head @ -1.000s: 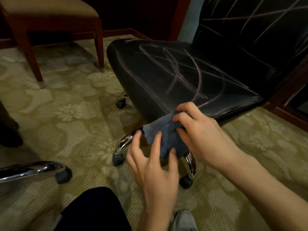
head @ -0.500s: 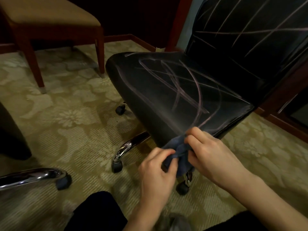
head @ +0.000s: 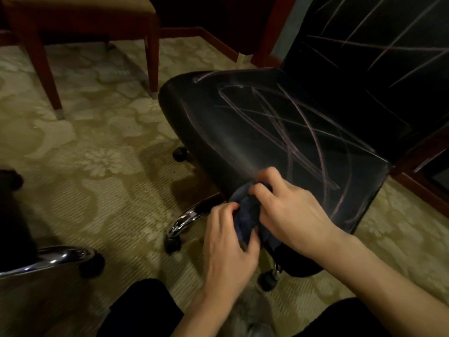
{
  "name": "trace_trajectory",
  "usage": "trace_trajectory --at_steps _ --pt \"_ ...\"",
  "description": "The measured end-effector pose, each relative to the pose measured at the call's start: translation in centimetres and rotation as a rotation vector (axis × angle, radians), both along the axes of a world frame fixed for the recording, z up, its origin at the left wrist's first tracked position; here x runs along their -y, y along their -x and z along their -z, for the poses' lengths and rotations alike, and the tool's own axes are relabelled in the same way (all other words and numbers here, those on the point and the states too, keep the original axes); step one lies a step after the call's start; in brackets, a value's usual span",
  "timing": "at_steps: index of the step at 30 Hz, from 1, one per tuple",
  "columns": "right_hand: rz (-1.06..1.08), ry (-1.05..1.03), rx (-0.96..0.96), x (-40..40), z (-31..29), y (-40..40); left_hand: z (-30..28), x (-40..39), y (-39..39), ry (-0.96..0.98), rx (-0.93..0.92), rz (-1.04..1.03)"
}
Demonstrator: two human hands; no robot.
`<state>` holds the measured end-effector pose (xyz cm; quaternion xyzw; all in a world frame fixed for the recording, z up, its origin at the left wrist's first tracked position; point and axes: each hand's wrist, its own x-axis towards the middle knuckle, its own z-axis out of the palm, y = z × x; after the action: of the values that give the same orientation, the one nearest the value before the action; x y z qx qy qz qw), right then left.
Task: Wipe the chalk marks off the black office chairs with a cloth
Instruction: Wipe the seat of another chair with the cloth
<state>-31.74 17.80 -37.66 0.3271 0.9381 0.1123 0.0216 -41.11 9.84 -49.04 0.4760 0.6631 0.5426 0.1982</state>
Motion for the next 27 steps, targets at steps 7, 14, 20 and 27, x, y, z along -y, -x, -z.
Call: trace_trajectory --at_steps 7,14,20,27 --pt "0.051 -0.164 0.119 0.6 -0.9 0.1 -1.2 -1.4 -0.5 0.07 -0.059 -0.042" --pt "-0.03 -0.246 0.184 1.7 -2.3 -2.4 -1.7 0.9 -1.7 -0.052 -0.19 0.088" --pt "-0.028 -0.314 0.178 3.0 -1.4 -7.6 -2.6 1.2 -5.4 -0.084 -0.117 0.118" --pt "-0.1 -0.352 0.122 1.4 -0.5 -7.2 -1.9 0.6 -6.9 -0.124 -0.041 0.057"
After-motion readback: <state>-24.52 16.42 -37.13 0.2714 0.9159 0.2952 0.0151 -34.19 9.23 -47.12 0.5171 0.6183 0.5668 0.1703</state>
